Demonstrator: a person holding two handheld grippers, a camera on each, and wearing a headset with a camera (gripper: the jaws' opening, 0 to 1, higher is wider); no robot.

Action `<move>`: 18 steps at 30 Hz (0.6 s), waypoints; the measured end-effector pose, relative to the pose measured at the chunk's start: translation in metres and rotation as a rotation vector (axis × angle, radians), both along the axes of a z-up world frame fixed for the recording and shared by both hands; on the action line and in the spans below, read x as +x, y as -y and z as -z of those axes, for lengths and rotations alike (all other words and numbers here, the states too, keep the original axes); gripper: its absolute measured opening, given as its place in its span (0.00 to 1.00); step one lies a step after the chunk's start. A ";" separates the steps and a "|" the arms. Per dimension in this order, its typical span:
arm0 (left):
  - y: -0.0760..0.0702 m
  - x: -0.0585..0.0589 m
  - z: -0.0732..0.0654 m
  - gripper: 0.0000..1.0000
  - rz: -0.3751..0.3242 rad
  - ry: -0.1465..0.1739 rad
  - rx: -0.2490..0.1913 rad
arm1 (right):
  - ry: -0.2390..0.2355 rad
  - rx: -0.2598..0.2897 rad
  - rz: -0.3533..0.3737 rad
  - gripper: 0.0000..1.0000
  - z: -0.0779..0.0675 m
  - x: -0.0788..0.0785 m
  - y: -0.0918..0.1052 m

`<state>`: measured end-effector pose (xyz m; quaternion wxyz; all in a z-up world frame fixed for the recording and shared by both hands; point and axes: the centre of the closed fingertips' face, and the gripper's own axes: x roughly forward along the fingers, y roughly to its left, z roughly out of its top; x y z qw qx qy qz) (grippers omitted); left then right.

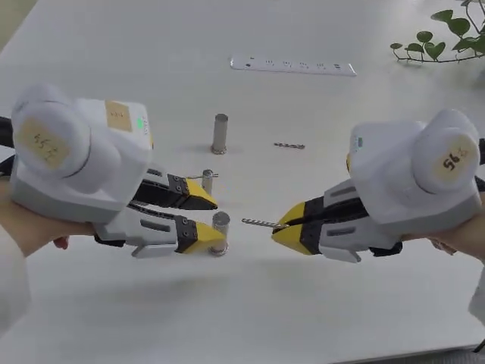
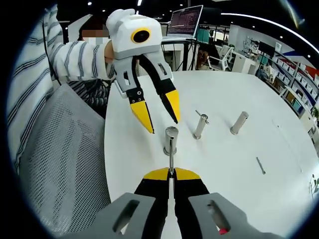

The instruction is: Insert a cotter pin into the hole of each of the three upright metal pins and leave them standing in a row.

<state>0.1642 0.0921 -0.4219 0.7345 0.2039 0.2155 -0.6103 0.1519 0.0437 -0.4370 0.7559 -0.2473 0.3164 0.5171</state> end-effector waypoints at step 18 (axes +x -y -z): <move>0.005 0.006 0.016 0.13 0.022 -0.037 0.055 | 0.014 -0.040 -0.050 0.00 0.013 0.005 -0.007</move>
